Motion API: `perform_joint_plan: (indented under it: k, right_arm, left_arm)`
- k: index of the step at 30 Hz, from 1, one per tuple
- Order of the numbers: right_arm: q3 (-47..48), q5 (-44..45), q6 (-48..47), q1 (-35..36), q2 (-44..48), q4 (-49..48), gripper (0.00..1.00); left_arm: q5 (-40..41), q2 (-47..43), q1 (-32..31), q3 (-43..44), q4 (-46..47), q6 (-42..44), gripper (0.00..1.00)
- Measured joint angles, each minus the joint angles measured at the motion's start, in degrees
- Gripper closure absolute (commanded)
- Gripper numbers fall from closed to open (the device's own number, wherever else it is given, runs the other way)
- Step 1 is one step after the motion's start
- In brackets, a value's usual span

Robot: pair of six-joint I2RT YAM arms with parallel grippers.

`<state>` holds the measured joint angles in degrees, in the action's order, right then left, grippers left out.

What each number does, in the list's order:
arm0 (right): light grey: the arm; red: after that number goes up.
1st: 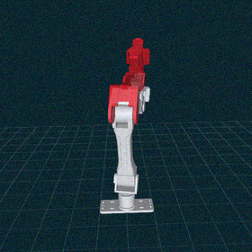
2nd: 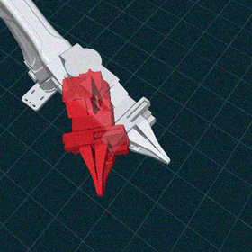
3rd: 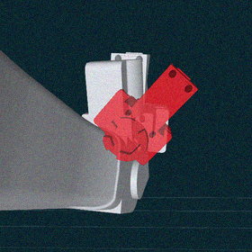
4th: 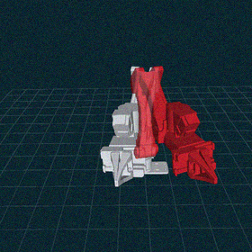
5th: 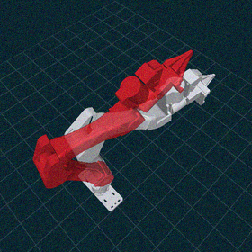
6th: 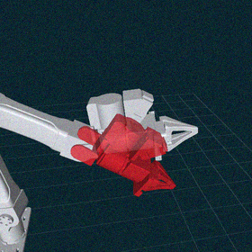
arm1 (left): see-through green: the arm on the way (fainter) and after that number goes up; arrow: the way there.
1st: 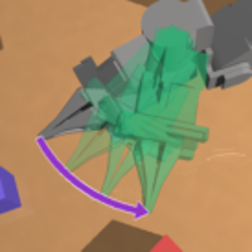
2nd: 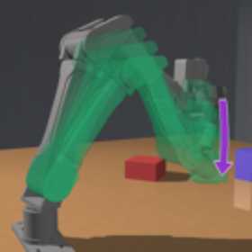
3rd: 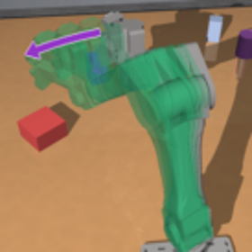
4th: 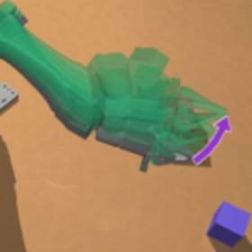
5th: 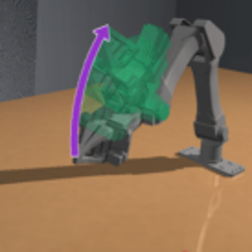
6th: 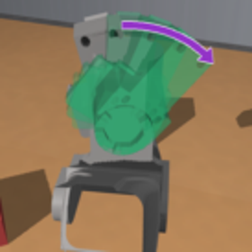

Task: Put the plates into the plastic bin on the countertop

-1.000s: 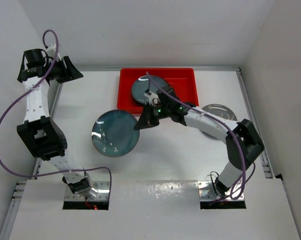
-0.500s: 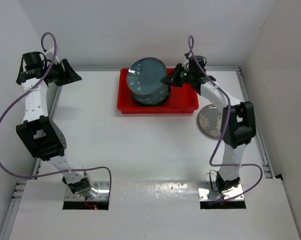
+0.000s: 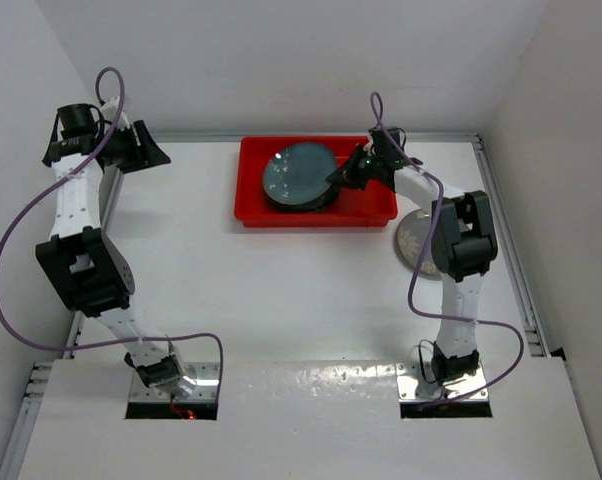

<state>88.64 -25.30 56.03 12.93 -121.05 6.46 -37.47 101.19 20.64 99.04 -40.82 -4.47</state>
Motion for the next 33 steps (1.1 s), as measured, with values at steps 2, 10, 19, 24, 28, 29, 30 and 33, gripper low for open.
perform_joint_plan:
  k: [2, 10, 19, 24, 28, 29, 30, 33]
  right_arm:
    - [0.0, -0.02, -0.17, 0.0, 0.0, 0.24, 0.76]
    - [5.49, 1.16, -6.12, 0.15, -1.49, 11.06, 0.29]
    - [14.69, 10.88, -14.84, 1.27, -2.75, 24.72, 0.31]
    - [17.22, 18.73, -19.17, 1.88, -2.86, 29.59, 0.82]
    - [20.24, 25.42, -20.94, 1.92, -5.25, 32.09, 0.85]
    - [20.79, 26.69, -21.24, 1.92, -5.79, 32.44, 0.85]
    - [21.0, 27.89, -21.53, 1.9, -6.19, 32.81, 0.85]
    - [19.56, 29.59, -21.84, 1.25, -5.51, 33.27, 0.53]
  left_arm:
    - [0.02, 0.07, 0.0, 0.0, -0.24, 0.07, 0.42]
    - [0.17, 0.07, -0.15, 0.0, -0.33, 0.83, 0.41]
    - [0.22, 0.2, -0.22, 0.0, -0.68, 0.85, 0.41]
    - [0.24, 0.22, -0.22, 0.0, -0.72, 0.85, 0.41]
    - [0.24, 0.22, -0.22, 0.0, -0.72, 0.85, 0.41]
    - [0.24, 0.22, -0.22, 0.0, -0.74, 0.85, 0.41]
    - [0.33, 0.22, -0.22, 0.0, -0.76, 0.85, 0.41]
    - [0.61, 0.22, -0.22, 0.0, -0.81, 1.11, 0.41]
